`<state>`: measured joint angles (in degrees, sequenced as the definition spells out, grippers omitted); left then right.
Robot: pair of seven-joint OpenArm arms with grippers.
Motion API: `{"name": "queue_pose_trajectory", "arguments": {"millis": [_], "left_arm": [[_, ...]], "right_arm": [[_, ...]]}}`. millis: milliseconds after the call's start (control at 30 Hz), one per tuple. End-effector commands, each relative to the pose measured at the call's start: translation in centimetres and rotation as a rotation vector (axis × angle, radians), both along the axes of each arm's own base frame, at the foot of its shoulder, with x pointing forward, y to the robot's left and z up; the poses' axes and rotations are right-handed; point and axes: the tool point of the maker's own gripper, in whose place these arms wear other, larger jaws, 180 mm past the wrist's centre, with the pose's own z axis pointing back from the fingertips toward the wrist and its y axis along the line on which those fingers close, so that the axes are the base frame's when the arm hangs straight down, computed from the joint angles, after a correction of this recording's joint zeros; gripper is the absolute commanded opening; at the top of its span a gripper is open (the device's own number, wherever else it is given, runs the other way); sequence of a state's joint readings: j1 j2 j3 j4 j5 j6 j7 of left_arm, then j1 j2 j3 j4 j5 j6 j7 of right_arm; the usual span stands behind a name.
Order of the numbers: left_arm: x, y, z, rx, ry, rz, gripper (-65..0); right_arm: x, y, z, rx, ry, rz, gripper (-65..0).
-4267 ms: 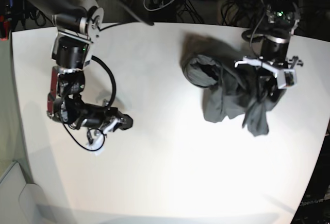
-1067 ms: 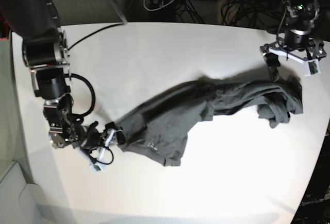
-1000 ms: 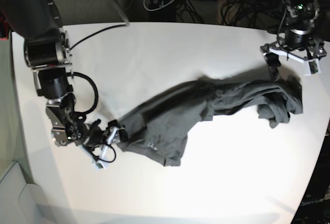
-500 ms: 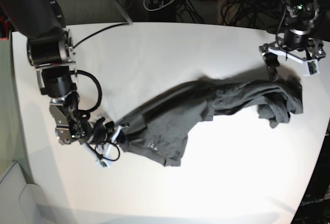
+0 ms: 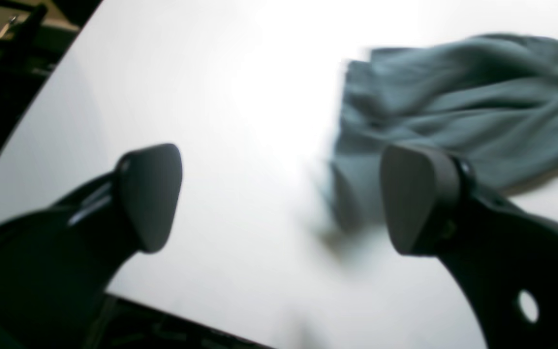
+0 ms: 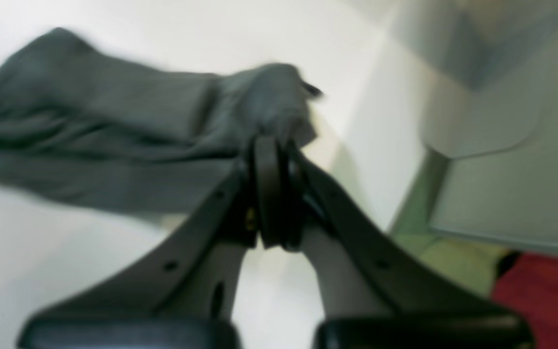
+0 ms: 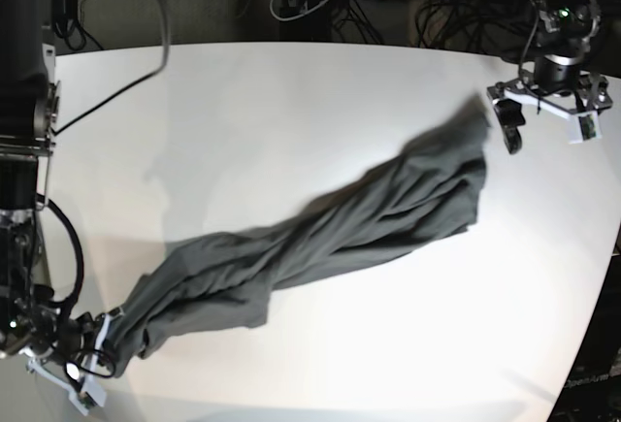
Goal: Layout the t-shirt on the table in an organized manner, then fold the t-shirt properly
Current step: 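Pull the shirt end with the right gripper away from the left gripper, stretching it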
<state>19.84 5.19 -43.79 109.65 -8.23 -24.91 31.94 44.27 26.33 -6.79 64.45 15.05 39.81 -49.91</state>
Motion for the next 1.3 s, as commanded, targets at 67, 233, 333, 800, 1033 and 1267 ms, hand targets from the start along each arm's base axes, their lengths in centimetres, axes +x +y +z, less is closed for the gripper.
{"name": "queue_pose_trajectory", "arguments": {"millis": [67, 233, 333, 800, 1033, 1267], "left_arm": [[1.0, 0.2, 1.8, 0.02, -0.068, -0.003, -1.4], [1.5, 0.1, 2.2, 0.019, -0.081, -0.004, -1.4], [1.6, 0.1, 2.3, 0.017, -0.087, -0.005, -1.4], [0.1, -0.1, 2.7, -0.043, -0.108, -0.023, -1.4], [-0.3, -0.1, 2.5, -0.041, -0.099, -0.023, -1.4], [-0.2, -0.3, 2.4, -0.046, -0.098, -0.026, -1.4]], "right_arm": [[0.4, -1.2, 9.2, -0.102, -0.197, 0.009, -65.0], [-0.7, -1.7, 17.9, -0.235, -0.363, -0.012, -65.0], [-0.8, -2.2, 22.2, -0.255, -0.434, -0.039, -65.0], [0.3, -4.1, 30.9, -0.223, -0.53, -0.102, -64.9], [1.0, -3.7, 28.8, -0.344, -0.479, -0.047, -64.9], [0.3, -5.2, 28.4, -0.365, -0.424, -0.108, -65.0]]}}
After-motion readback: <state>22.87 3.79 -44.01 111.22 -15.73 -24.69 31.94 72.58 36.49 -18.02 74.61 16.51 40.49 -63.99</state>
